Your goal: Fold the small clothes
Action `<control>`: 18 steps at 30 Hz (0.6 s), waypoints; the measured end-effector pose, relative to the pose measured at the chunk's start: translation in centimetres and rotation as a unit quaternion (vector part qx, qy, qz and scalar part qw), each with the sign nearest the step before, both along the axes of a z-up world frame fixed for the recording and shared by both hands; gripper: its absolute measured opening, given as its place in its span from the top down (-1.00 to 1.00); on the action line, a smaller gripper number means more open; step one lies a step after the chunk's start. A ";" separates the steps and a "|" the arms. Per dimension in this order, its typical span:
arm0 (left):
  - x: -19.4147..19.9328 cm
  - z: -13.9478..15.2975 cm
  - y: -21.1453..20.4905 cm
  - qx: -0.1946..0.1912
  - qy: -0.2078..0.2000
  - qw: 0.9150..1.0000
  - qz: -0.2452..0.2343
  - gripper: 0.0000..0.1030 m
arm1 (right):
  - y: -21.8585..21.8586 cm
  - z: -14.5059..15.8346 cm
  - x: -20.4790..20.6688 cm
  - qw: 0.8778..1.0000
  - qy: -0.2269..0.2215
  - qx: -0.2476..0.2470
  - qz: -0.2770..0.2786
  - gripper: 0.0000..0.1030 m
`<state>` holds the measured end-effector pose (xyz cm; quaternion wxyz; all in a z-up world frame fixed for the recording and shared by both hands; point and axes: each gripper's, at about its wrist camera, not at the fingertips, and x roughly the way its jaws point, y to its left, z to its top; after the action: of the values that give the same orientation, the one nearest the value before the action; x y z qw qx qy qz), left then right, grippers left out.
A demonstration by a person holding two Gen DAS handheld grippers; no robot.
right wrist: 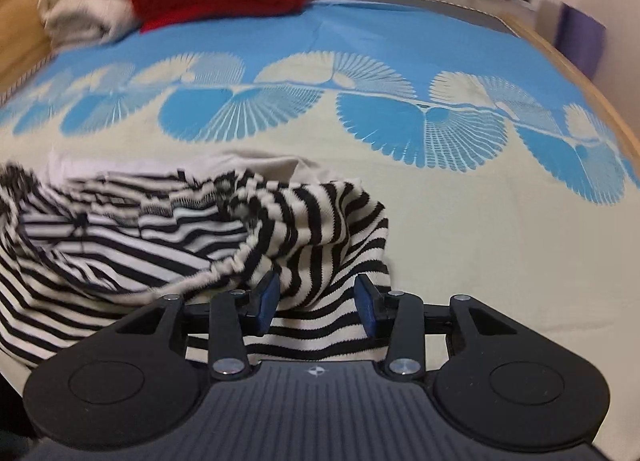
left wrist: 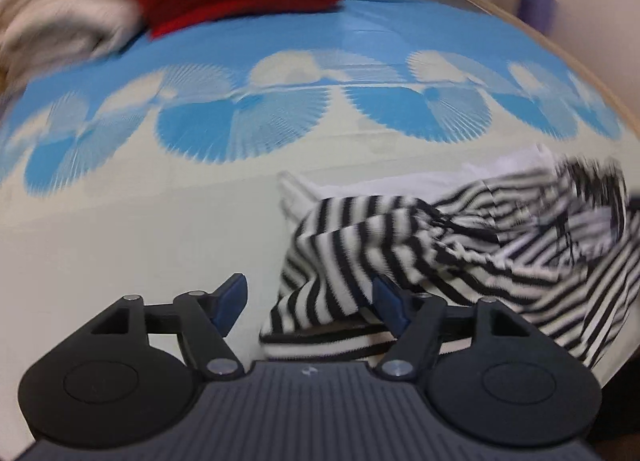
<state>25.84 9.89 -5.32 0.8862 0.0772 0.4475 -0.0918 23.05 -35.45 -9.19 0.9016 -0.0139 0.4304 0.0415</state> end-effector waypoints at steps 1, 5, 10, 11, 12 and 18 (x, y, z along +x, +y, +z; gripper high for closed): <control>0.0 -0.2 -0.5 0.010 -0.007 1.000 -0.014 -0.56 | 0.2 -0.2 0.4 1.000 0.002 -0.009 0.005 0.12; 0.7 -1.6 -1.7 0.034 -0.007 0.999 -0.036 -0.56 | 0.9 -0.9 1.9 0.998 -0.010 -0.056 0.016 0.04; 2.5 -2.2 -1.9 0.031 -0.010 0.999 -0.028 -0.56 | 0.9 -1.3 3.7 0.996 -0.037 -0.074 0.022 0.02; 2.9 -2.3 -1.9 0.029 -0.010 0.999 -0.027 -0.56 | 1.0 -1.4 4.0 0.996 -0.040 -0.074 0.027 0.02; 3.3 -2.4 -1.9 0.027 -0.010 0.999 -0.026 -0.56 | 1.1 -1.5 4.4 0.996 -0.042 -0.074 0.031 0.02; 5.0 -3.0 -2.6 0.027 -0.010 0.999 -0.037 -0.54 | 2.1 -2.3 6.2 0.994 -0.050 -0.078 0.064 0.02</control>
<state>30.83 7.31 -8.33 0.8841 0.1185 0.4379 -0.1117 29.21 -33.34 -11.53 0.9136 -0.1137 0.3849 0.0649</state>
